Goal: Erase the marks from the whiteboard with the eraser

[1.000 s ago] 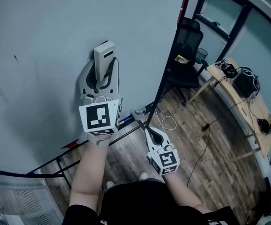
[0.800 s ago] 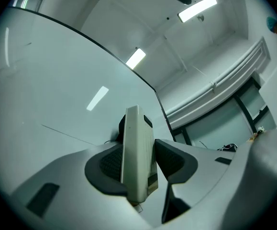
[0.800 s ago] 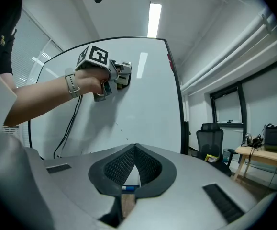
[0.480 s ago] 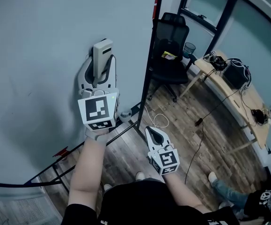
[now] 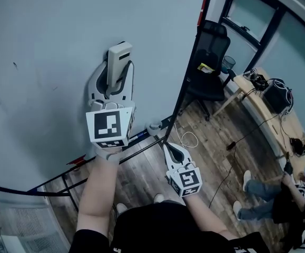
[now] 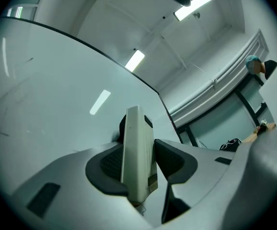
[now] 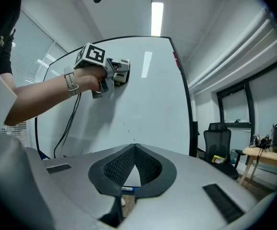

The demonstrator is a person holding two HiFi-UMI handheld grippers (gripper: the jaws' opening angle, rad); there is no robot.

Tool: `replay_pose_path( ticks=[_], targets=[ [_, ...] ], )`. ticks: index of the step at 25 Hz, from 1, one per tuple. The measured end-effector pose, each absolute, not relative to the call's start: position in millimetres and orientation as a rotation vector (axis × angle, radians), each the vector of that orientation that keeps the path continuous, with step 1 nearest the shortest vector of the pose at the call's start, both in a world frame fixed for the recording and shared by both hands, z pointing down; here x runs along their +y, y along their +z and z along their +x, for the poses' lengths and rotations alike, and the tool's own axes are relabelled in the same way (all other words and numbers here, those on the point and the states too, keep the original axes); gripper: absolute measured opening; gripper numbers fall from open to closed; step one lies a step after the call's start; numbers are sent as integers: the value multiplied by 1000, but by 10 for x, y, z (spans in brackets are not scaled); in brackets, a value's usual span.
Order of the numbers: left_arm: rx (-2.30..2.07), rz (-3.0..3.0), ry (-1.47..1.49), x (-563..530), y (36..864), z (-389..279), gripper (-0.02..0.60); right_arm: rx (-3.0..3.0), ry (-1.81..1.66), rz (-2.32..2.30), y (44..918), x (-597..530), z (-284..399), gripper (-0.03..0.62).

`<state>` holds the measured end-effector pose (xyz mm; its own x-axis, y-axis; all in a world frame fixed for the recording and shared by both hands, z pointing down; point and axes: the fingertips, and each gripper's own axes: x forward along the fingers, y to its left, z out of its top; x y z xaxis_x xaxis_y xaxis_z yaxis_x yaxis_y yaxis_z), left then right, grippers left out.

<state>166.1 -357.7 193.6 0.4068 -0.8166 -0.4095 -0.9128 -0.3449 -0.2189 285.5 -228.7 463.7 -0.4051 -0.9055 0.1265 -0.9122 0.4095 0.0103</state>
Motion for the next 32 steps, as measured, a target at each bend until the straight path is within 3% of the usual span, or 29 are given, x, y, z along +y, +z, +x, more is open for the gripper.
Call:
replay_pose_path(
  ticks=[23,32],
  targets=[
    [1654,-2020,321,-2765,1884,-353,189,-2726,78,1287,4659,-2167,1089,28],
    [1684,-2071,391,-2653,1709,-694,189,-2750,61,1257,4586,-2111,737,28]
  ],
)
